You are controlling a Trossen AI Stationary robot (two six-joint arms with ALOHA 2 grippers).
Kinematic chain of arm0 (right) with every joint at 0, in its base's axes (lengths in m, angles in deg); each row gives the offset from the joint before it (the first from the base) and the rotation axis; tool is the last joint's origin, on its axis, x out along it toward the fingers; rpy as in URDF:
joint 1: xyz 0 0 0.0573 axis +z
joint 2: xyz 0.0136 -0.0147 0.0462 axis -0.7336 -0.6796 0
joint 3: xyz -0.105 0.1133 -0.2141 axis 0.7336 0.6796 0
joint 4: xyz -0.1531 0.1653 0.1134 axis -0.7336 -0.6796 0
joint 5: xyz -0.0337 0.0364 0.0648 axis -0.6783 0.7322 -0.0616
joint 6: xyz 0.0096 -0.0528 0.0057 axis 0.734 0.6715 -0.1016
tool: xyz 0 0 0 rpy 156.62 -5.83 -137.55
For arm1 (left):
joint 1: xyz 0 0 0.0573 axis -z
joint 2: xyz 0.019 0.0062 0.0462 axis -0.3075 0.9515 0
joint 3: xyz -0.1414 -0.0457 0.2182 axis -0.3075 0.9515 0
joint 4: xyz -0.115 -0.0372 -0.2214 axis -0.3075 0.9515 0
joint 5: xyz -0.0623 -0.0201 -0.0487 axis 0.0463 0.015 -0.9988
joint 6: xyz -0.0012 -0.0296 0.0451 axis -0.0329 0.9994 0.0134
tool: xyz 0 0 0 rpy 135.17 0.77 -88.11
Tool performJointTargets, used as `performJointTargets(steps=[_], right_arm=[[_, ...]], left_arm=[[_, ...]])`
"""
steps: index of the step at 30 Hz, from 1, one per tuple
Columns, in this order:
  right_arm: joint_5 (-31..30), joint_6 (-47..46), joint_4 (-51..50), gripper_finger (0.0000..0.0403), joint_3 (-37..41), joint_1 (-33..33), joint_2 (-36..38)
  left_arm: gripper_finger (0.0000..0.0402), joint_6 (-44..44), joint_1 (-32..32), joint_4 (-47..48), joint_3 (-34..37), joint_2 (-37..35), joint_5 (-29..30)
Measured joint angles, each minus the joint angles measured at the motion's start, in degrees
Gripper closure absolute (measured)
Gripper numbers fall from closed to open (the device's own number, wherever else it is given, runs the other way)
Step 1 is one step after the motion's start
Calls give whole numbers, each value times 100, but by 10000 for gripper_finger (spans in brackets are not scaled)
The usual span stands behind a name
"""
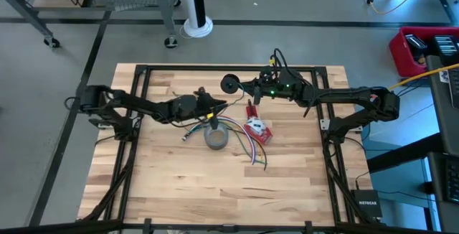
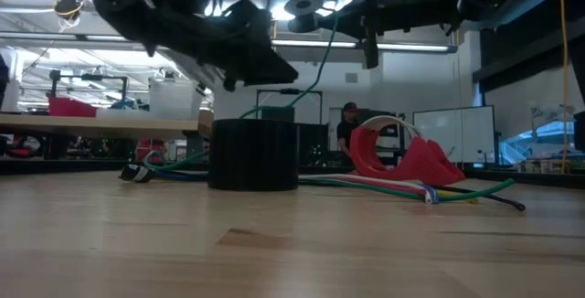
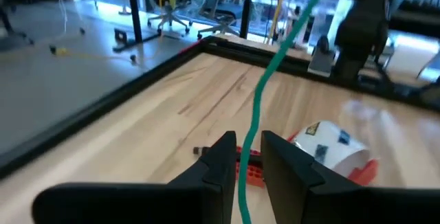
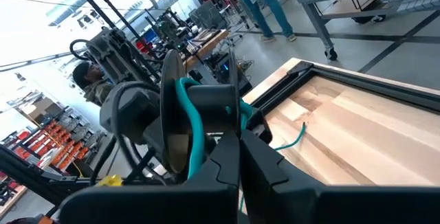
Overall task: Coil cords
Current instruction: Coil the green wire onto the black spool
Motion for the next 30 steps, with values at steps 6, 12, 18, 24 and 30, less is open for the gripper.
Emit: performJointTargets(steps=[6,12,18,24,30], right_arm=[[0,2,1,400,0,0,0],[3,59,4,400,0,0,0],[5,61,161,400,0,2,0],[236,-14,174,400,0,2,0],[344,-72,174,400,0,4,0]], left_arm=[[341,-331,32,33,-234,223,2],[341,-329,221,167,-241,231,2],[341,-331,307,185,-240,233,2],[341,-331,224,185,-241,233,6],[341,-393,211,182,-241,233,24]])
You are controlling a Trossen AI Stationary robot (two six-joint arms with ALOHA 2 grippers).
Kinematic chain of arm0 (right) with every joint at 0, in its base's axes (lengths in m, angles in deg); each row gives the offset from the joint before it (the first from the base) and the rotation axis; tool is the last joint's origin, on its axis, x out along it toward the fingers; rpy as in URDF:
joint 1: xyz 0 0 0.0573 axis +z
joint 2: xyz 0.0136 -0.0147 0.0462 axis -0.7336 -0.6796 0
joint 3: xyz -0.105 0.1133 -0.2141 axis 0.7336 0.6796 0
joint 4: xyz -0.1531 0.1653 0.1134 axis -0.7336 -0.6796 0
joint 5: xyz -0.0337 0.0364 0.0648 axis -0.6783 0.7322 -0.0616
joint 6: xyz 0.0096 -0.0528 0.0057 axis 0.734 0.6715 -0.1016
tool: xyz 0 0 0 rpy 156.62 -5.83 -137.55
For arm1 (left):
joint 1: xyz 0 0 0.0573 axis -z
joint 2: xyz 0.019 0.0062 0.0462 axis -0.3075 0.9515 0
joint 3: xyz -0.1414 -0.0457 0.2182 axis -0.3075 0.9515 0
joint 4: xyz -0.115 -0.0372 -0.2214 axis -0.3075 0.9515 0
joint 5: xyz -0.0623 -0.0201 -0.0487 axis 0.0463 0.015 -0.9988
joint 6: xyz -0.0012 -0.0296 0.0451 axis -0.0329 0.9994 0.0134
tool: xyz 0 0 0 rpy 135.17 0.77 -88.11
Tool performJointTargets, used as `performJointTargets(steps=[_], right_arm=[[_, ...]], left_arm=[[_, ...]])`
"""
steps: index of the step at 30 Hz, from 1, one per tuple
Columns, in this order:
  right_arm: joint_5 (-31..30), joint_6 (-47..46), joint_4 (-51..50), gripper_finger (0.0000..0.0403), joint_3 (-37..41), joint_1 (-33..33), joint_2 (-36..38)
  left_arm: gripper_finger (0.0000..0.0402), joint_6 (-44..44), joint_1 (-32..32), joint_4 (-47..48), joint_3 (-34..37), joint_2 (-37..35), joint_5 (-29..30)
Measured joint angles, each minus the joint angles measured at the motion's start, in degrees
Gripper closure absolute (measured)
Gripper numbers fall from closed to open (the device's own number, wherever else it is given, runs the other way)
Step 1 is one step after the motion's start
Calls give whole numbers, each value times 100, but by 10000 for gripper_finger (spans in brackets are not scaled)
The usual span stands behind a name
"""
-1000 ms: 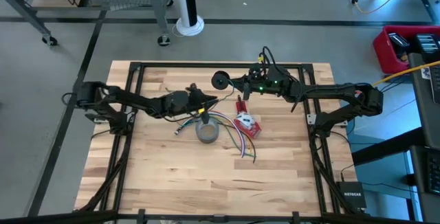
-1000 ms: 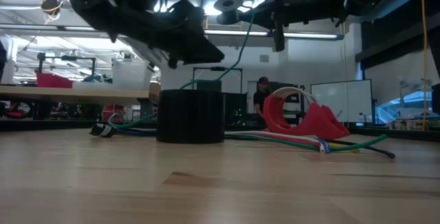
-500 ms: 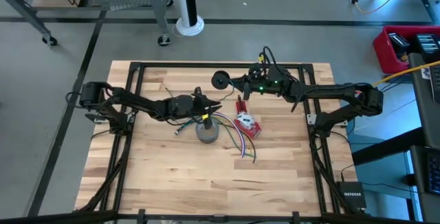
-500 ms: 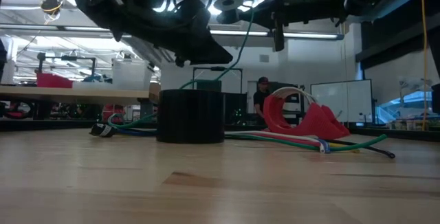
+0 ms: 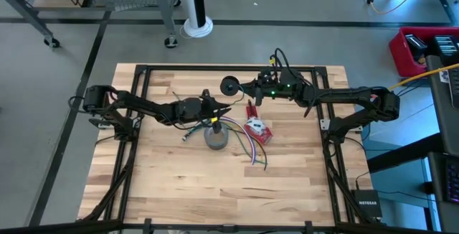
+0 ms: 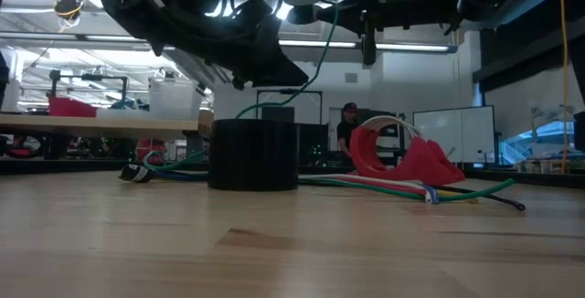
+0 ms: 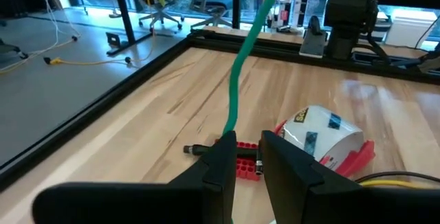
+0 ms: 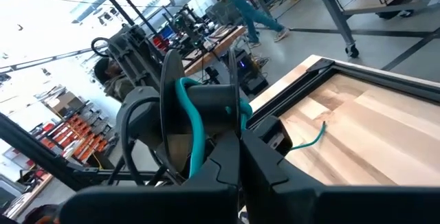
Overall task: Coil cords
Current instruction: Coil the green wire onto the black spool
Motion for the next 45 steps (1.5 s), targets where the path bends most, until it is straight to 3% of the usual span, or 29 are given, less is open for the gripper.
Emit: performJointTargets(steps=[5,21,28,45], right_arm=[[0,-2,0,400,0,0,0],[121,-9,83,400,0,-2,0],[157,-9,61,400,0,-4,0],[160,-11,191,400,0,0,0]], left_arm=[[341,-249,14,243,1,0,280],[341,-164,10,434,1,0,356],[341,-345,10,434,1,0,797],[341,119,102,418,1,0,791]])
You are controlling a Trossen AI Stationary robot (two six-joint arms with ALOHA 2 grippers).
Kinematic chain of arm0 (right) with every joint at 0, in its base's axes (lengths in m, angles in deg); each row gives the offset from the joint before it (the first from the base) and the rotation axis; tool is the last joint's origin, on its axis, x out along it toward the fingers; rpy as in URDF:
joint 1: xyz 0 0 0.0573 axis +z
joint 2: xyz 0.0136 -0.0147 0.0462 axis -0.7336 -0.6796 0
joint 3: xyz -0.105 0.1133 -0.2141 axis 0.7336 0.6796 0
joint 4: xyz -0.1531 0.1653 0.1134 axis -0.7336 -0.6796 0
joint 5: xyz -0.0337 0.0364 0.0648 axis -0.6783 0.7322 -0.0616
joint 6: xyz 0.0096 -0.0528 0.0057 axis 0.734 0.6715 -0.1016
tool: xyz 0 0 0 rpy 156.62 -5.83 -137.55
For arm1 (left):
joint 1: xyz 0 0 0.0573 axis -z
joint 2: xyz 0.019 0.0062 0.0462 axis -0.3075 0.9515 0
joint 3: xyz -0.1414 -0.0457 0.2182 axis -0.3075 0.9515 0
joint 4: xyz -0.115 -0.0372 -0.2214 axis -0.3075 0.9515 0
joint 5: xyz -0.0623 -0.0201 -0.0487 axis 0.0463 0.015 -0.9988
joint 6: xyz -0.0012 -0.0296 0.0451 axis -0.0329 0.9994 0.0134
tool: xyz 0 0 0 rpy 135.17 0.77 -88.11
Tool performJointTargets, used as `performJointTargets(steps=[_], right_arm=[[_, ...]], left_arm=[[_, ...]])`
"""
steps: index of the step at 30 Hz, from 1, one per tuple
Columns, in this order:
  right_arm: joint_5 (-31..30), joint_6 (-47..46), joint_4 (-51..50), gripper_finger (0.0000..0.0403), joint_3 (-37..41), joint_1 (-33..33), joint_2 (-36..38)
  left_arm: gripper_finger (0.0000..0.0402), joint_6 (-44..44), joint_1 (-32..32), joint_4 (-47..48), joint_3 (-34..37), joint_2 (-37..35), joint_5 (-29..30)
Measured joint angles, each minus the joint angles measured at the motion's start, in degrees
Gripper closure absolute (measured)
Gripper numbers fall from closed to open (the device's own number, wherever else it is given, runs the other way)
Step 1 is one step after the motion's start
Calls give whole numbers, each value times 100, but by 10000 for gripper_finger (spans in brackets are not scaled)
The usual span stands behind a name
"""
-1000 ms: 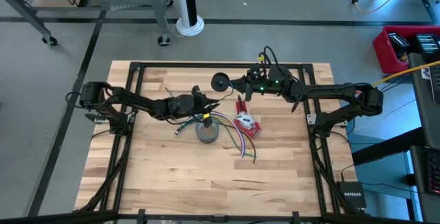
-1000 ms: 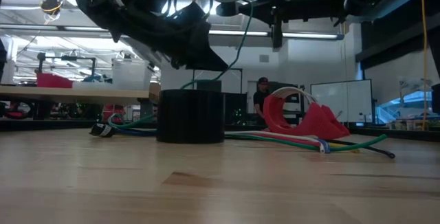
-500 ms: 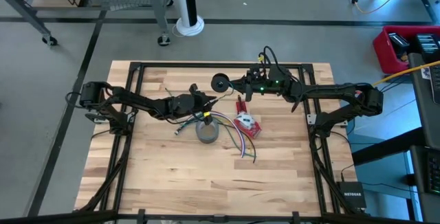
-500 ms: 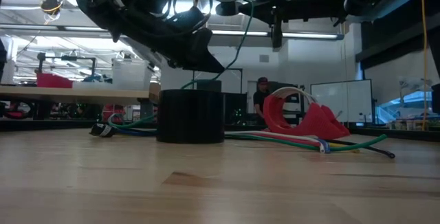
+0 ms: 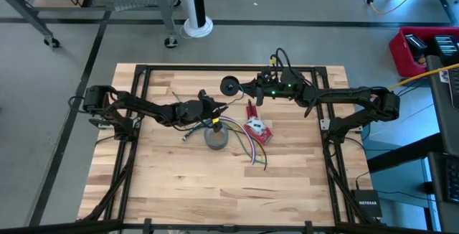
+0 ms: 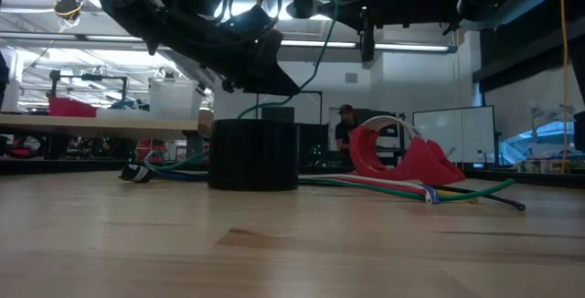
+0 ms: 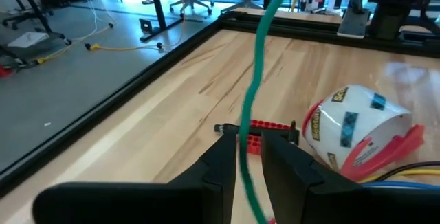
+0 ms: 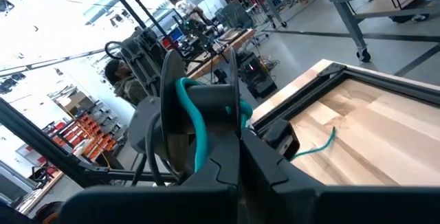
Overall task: Coil cords
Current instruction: Coil the green wire onto the black spool
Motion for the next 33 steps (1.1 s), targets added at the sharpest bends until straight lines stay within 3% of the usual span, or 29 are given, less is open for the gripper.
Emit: performJointTargets(steps=[12,16,21,33], right_arm=[[149,-20,108,400,0,2,0],[148,-20,86,400,0,0,0],[148,-20,-96,400,0,0,0],[-151,17,-880,400,0,-7,0]], left_arm=[[341,-23,-4,1,0,0,2],[359,61,-4,4,0,0,31],[395,421,0,149,0,-2,707],[398,1627,28,2277,2,-852,1423]])
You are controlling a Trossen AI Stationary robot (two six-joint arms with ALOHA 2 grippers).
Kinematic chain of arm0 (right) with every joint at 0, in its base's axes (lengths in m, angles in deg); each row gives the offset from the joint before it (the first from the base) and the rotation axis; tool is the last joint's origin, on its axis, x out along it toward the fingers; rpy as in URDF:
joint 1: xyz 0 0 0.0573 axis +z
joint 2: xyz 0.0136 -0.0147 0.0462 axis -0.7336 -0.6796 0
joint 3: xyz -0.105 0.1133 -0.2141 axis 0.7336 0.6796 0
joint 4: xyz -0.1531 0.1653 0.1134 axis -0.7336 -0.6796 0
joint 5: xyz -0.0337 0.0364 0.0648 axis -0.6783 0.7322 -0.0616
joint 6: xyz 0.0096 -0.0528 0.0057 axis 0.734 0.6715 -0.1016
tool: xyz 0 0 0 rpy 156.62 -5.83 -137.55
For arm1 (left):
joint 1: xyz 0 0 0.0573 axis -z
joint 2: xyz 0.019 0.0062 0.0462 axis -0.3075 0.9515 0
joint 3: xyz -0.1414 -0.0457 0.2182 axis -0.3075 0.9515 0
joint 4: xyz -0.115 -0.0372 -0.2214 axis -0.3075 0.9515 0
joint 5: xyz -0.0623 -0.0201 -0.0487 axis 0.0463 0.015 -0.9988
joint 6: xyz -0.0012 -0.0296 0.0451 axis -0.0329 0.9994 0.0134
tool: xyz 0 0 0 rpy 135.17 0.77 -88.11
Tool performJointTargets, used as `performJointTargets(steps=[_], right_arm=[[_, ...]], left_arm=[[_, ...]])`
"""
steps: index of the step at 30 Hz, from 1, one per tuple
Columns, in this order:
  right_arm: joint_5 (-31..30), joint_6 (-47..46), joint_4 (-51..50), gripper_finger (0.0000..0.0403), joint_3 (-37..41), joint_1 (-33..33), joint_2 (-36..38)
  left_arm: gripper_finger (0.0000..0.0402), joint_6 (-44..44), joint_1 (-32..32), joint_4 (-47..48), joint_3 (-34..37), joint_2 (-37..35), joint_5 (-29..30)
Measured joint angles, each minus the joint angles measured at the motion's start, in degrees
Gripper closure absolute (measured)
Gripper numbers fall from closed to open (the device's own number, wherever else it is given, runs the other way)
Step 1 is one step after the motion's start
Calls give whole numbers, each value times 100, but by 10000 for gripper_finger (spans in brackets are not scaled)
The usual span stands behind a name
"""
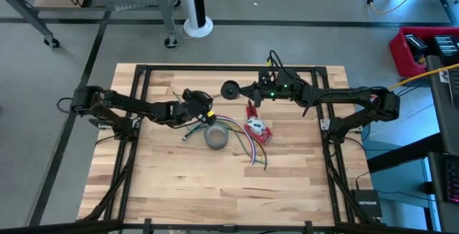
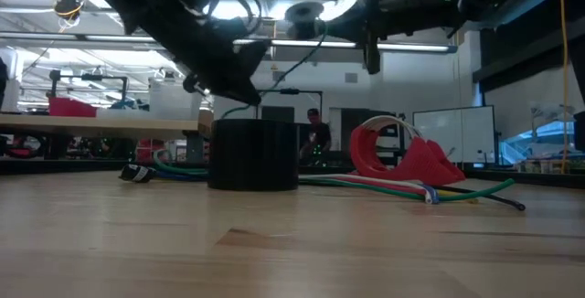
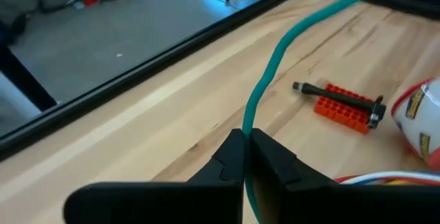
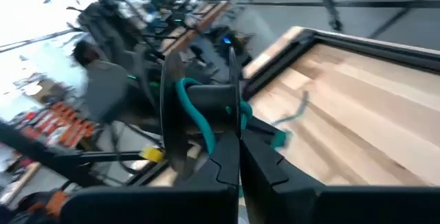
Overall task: Coil cords
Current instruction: Coil the green wire onto the black spool
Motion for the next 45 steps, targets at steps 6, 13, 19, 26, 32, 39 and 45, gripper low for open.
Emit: performJointTargets(steps=[6,13,19,26,32,39,45], right_arm=[[-451,147,-550,400,0,2,0],[-848,302,-1081,400,0,9,-9],[-570,342,-1067,400,0,243,-48],[-785,455,-1038,400,0,547,-48],[-1027,449,-811,400,0,570,-48],[-1106,444,-637,400,0,570,-44],[-1060,437,-627,400,0,570,-44]], left_arm=[[399,428,-4,735,0,-481,-1],[400,570,-143,1026,0,-613,-31],[401,652,-522,1024,0,-610,-425],[401,640,-688,1002,-2,-608,-889],[402,892,-404,792,-2,-602,-1049],[401,849,-168,753,-2,-602,-922],[401,774,-198,940,-4,-569,-868]])
